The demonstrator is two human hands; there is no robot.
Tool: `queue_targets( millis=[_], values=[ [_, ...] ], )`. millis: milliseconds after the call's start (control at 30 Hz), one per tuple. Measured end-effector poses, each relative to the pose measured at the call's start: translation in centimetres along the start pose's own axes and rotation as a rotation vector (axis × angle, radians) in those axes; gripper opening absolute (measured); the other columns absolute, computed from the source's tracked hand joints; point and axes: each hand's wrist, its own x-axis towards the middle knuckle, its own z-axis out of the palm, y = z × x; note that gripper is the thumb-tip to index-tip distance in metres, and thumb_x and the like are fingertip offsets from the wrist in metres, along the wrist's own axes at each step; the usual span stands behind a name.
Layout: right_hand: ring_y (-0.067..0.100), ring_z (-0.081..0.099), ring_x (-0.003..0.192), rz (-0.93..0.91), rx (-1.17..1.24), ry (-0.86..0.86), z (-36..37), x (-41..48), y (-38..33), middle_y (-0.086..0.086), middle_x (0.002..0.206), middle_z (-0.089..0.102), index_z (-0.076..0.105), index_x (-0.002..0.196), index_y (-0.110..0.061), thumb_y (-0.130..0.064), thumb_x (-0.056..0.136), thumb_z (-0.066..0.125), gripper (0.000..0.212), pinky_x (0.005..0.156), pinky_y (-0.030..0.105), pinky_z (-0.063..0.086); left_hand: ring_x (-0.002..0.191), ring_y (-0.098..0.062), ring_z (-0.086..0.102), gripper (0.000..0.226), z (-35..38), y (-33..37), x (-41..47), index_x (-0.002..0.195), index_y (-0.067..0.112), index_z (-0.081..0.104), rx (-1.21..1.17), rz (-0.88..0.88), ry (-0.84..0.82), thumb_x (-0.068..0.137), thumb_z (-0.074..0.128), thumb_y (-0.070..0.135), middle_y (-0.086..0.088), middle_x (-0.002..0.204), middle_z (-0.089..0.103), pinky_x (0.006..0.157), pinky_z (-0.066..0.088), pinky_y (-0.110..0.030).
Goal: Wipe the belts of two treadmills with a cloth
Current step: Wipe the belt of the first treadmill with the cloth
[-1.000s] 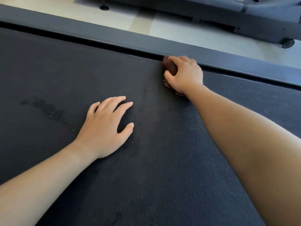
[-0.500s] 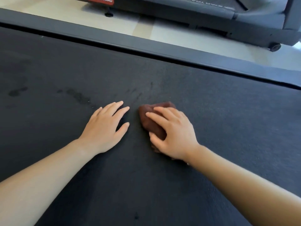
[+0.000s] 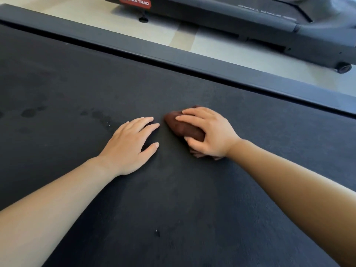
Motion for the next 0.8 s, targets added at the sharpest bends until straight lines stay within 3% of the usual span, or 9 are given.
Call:
queue_targets(
  millis=[233,400,800],
  values=[
    [0.023,0.050,0.123,0.182,0.009,0.076,1.0,7.7,6.8,-0.001,0.133,0.057,0.057,0.130,-0.028,-0.043,0.080,0.057,0.053,0.105,0.032,0.035,0.138,-0.011,0.024,0.059,0.7,-0.8,2.6,0.139,0.030,0.038,0.016,-0.054,0.056,0.085,0.034,0.053,0.010,0.148,0.031,0.115,0.016,-0.037],
    [0.025,0.048,0.122,0.312,-0.013,0.122,1.3,10.8,9.8,-0.003,0.132,0.056,0.053,0.133,-0.030,-0.040,0.084,0.058,0.051,0.103,0.034,0.036,0.137,-0.011,0.025,0.060,0.6,-0.7,2.7,0.138,0.030,0.039,0.013,-0.048,0.068,0.083,0.035,0.052,0.011,0.146,0.032,0.114,0.018,-0.036],
    [0.030,0.047,0.122,0.364,-0.074,0.114,1.6,-0.1,-1.3,0.004,0.135,0.053,0.055,0.132,-0.024,-0.044,0.083,0.055,0.053,0.102,0.044,0.037,0.140,-0.020,0.023,0.052,0.2,0.3,0.8,0.140,0.020,0.039,0.016,-0.069,0.053,0.092,0.043,0.040,0.000,0.151,0.031,0.114,0.018,-0.041]
  ],
)
